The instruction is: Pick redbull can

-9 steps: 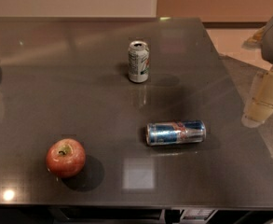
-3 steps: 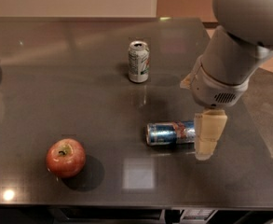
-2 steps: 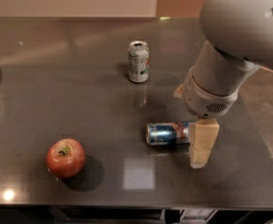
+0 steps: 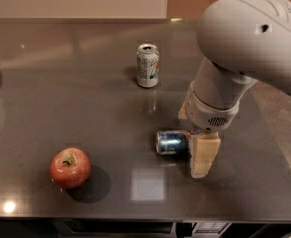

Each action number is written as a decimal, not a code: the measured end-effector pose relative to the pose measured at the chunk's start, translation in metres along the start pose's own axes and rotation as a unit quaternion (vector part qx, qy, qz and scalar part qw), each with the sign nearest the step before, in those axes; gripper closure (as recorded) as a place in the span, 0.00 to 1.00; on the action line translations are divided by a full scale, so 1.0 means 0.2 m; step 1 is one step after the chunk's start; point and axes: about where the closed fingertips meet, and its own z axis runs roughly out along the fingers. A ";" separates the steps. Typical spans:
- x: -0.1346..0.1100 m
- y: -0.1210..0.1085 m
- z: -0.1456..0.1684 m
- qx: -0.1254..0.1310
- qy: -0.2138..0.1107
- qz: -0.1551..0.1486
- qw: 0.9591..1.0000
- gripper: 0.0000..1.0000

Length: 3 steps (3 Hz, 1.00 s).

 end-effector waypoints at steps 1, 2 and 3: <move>0.00 0.00 -0.01 -0.005 0.003 0.001 1.000 0.41; -0.02 -0.01 -0.06 -0.011 -0.001 -0.001 1.000 0.64; -0.03 -0.02 -0.20 -0.017 -0.017 -0.013 1.000 0.87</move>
Offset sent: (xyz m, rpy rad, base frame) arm 0.0026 0.0021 0.0269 0.0092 0.0424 0.0108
